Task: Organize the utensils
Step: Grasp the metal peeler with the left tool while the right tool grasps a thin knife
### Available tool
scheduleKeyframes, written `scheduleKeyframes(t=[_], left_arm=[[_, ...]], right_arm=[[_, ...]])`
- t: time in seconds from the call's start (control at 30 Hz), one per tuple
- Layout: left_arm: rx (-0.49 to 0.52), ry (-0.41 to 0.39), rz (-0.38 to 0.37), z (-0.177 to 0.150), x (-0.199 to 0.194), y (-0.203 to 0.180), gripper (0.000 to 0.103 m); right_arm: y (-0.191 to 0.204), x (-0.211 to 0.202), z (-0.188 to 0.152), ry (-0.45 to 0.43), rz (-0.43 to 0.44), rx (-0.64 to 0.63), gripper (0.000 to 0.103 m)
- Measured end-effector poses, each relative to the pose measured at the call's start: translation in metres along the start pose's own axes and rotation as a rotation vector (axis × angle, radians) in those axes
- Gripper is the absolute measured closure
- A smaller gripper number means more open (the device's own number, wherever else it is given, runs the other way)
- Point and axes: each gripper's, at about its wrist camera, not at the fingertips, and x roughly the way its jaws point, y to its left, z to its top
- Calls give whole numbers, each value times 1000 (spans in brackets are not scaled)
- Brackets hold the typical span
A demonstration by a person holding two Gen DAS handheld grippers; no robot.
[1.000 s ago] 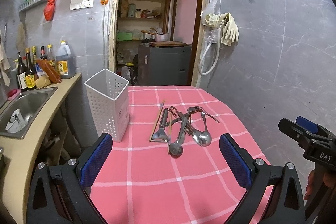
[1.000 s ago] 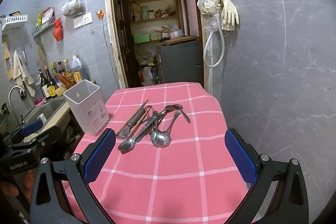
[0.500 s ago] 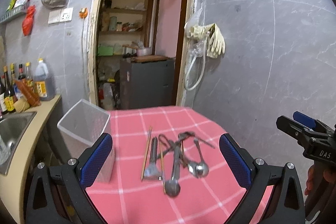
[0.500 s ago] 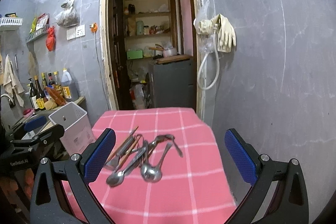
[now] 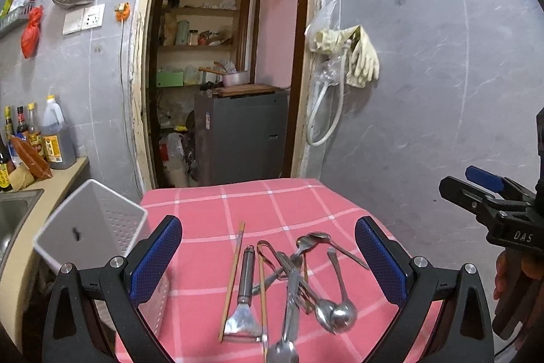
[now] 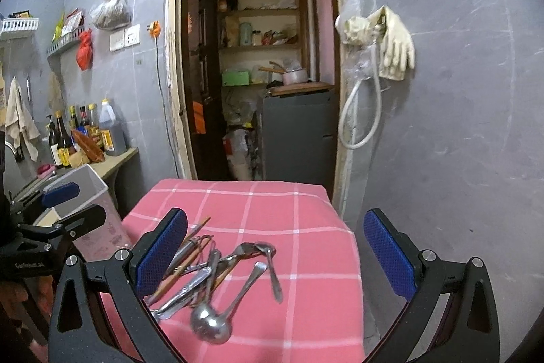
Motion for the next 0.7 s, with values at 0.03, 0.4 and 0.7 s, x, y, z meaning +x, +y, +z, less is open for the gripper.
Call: scheduleKeyframes(t=[0.03, 0.4, 0.7], left_arm=[[-1, 3, 9, 0, 7, -1, 1], [-25, 141, 61, -20, 103, 1, 11], [-88, 333, 36, -49, 157, 15, 55]], right_arm=[[-2, 10, -1, 7, 8, -3, 1], [-32, 115, -20, 104, 126, 26, 1], [-27, 181, -50, 266, 228, 50, 23]])
